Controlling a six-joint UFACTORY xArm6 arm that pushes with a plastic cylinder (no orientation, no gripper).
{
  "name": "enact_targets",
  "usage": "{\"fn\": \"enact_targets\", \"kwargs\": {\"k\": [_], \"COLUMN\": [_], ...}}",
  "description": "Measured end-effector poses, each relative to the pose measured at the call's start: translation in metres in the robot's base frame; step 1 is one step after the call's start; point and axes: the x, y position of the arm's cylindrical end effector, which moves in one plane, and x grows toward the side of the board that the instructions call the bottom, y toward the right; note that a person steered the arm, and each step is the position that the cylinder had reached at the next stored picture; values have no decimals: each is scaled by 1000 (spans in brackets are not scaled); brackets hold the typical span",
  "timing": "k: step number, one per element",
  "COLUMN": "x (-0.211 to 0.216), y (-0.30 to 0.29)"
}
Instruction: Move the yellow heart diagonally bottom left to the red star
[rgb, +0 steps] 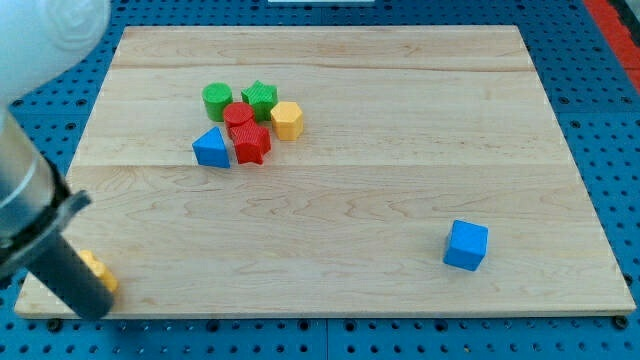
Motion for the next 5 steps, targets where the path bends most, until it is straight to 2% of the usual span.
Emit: {"fn": "enact_targets", "kwargs": {"k": [2,3,4,5], "x": [-32,-51,-33,-17], "y": [-40,5,44,44]}}
